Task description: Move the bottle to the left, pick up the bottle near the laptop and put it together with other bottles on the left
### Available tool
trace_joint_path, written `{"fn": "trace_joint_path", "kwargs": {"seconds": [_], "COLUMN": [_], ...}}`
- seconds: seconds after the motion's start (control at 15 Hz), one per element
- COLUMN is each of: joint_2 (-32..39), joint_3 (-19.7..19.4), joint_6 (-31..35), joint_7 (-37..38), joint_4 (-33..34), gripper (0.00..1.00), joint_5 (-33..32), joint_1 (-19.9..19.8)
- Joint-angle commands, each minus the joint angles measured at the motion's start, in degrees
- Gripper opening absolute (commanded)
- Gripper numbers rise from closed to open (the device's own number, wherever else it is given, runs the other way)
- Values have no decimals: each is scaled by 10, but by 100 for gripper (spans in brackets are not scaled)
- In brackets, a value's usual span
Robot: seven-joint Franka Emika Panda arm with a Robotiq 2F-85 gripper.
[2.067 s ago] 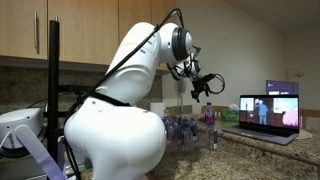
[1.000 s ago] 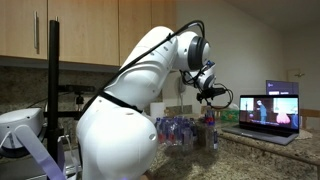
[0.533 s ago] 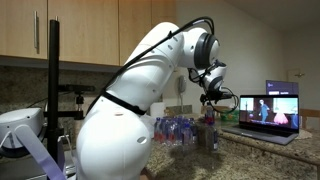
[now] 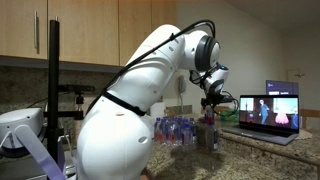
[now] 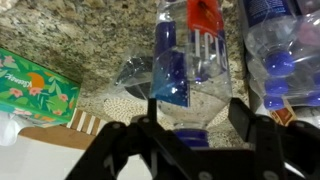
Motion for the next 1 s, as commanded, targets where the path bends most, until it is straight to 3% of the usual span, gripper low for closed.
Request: {"fn": "trace_joint_path", "kwargs": {"seconds": [0.0, 0.33, 0.93], "joint_2": [-2, -12, -50], "joint_3": [-13, -22, -32], "joint_6": [6, 2, 43], "joint_7": [-41, -48, -33], "joint_4": [1, -4, -57], "gripper": [44, 31, 26], "joint_5": [21, 16, 21], "joint_1": [11, 21, 36]}}
